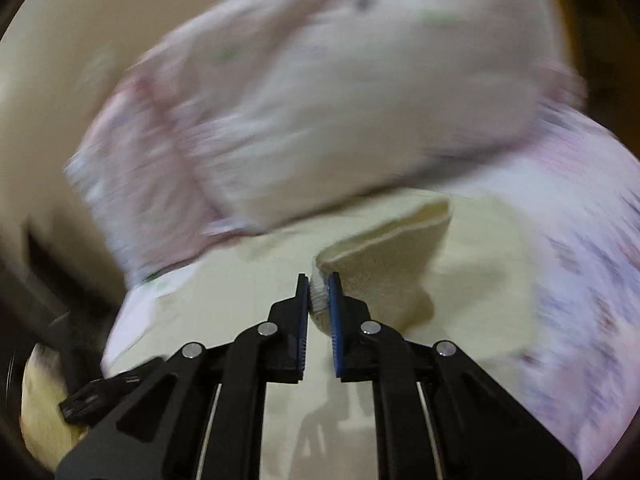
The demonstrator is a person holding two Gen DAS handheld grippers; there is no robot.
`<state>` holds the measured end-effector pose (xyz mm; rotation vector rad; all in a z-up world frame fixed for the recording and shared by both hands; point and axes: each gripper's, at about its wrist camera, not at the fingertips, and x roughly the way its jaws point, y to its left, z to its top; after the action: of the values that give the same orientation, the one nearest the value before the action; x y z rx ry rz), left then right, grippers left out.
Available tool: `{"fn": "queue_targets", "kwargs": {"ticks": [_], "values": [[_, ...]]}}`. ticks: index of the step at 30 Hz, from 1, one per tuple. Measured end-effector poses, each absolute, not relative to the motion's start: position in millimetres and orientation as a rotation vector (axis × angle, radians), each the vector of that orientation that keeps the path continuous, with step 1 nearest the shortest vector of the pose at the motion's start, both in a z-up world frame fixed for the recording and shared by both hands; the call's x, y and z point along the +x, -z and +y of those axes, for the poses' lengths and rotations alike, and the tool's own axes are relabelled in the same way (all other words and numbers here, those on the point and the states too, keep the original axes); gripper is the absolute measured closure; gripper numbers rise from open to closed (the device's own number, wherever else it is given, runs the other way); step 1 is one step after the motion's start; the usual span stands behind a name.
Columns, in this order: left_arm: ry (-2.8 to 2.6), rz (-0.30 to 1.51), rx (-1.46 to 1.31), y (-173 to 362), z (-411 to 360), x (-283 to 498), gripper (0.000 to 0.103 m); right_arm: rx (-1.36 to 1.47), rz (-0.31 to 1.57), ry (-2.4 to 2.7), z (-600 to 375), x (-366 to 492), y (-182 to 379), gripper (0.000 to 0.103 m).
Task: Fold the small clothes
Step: 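Fold the sleeve across the cardigan body with the right gripper and release, then grasp the other sleeve cuff with the left gripper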
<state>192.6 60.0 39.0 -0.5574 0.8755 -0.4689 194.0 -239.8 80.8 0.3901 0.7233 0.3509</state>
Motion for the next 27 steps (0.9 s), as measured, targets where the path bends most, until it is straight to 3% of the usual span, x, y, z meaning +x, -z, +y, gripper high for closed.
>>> {"fn": "queue_targets", "kwargs": {"ticks": [4,8,16,21,24,27], "values": [[0.463,0.888,-0.632,-37,68,195,0.002,0.326,0.875,-0.642,-162,216,-66,0.088],[0.462,0.926,-0.683,-32,67,201,0.01,0.353,0.908,-0.62,-158,215,-58,0.042],[0.367,1.044,-0.69,-19,51,225,0.024,0.517,0.85,-0.446,-250,186,-71,0.04],[0.307,1.082,-0.657,-13,45,235,0.029,0.632,0.906,-0.38,-298,172,-48,0.039],[0.315,1.102,-0.656,-10,37,245,0.046,0.704,0.951,-0.34,-314,170,-24,0.04],[0.318,1.112,-0.622,-9,29,256,0.09,0.745,0.971,-0.307,-322,170,-8,0.04]]}}
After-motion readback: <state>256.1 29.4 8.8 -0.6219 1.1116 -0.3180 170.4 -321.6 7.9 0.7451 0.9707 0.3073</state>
